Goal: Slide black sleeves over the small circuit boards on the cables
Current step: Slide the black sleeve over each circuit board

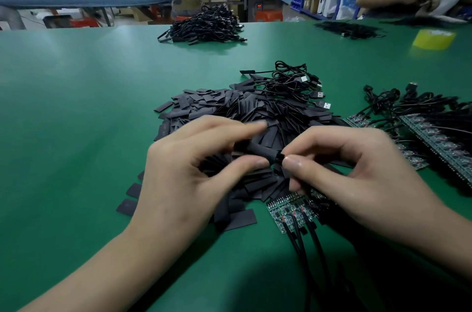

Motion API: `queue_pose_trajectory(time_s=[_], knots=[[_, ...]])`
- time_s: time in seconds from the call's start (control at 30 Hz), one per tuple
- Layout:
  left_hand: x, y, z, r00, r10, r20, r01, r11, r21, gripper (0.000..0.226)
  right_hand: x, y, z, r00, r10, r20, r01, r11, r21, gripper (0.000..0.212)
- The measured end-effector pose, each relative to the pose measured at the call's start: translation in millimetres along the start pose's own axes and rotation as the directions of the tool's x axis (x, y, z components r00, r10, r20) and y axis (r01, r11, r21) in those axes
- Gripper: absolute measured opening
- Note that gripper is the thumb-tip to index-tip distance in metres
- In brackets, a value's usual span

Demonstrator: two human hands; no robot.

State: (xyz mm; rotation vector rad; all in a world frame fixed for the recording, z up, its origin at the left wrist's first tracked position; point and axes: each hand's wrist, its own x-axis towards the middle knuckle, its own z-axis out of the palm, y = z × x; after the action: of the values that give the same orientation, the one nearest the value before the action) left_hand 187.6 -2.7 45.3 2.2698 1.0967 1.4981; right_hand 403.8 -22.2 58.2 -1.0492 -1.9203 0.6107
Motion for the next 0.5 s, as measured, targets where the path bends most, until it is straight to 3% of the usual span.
queue_pose_trajectory(time_s=[0.07, 0.2, 0.33, 0.5], knots=[[-0.2, 0.6, -0.4, 0.992, -0.114, -0.058, 0.111, 0.992, -0.054, 0.040, -1.1, -0.1, -0.5, 0.990, -0.127, -0.064, 0.112, 0.974, -0.199, 0.008], [-3.1, 0.4, 3.0, 0.973, -0.230, -0.030, 0.220, 0.957, -0.187, 0.038, -3.3, 1.1, 1.0, 0.965, -0.244, -0.101, 0.187, 0.902, -0.389, 0.007], [-3.6, 2.0, 6.3, 0.977, -0.208, 0.040, 0.212, 0.957, -0.199, 0.057, -3.5, 3.1, 1.2, 0.957, -0.278, -0.078, 0.216, 0.869, -0.444, 0.009], [-3.2, 2.6, 5.0, 0.988, -0.148, 0.049, 0.154, 0.976, -0.153, 0.058, -3.7, 4.2, 1.5, 0.942, -0.335, 0.005, 0.294, 0.818, -0.495, 0.012]])
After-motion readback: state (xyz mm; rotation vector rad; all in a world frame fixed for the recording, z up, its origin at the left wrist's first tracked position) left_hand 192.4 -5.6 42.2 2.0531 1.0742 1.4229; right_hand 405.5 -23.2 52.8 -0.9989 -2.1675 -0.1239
